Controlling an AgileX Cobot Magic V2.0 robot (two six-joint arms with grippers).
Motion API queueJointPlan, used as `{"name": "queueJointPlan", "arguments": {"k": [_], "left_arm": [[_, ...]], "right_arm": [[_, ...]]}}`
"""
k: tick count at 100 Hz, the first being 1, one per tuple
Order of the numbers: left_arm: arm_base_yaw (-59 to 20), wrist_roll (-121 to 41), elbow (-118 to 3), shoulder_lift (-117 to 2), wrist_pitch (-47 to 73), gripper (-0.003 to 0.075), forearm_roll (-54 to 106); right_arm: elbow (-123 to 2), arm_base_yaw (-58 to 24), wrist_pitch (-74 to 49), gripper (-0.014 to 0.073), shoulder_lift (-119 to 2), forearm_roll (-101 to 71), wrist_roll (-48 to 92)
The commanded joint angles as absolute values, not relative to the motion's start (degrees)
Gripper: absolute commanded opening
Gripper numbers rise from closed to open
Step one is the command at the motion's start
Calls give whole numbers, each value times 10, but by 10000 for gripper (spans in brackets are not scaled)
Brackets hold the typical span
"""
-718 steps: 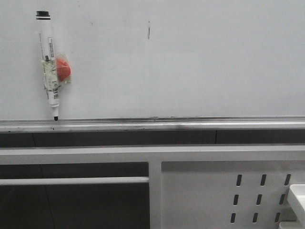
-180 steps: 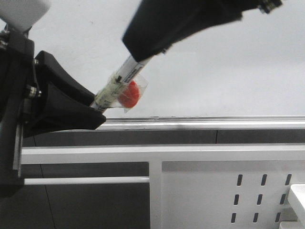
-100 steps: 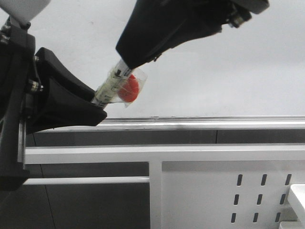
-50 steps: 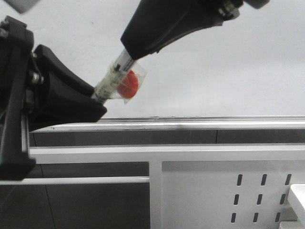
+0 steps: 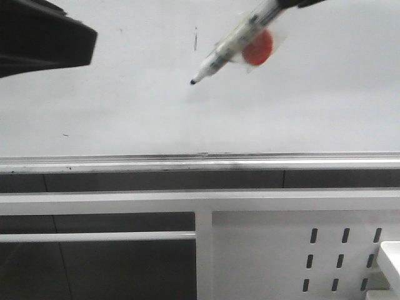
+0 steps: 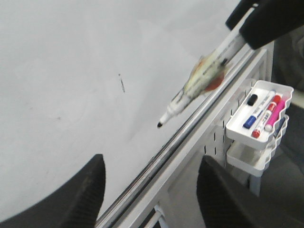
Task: Write number 1 on whiteboard
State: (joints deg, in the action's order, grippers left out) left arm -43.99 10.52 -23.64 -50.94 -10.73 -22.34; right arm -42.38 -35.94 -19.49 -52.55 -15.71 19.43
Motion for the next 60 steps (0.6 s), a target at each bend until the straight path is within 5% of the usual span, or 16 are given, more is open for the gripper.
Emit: {"name": "queueJointPlan", "arguments": {"k": [1, 6, 16, 60], "left_arm": [[-431, 114, -233, -476, -153, 375, -165], [-423, 114, -224, -470, -156, 288, -160], [-403, 114, -213, -468, -167, -20, -160], [-326, 114, -206, -514, -336, -20, -43]], "right_arm": [[-418, -352, -138, -69, -473, -118, 199], [-402, -353, -125, -69, -438, -99, 199], [-369, -353, -85, -69, -385, -98, 199], [-361, -353, -18, -69, -436, -98, 199]]}}
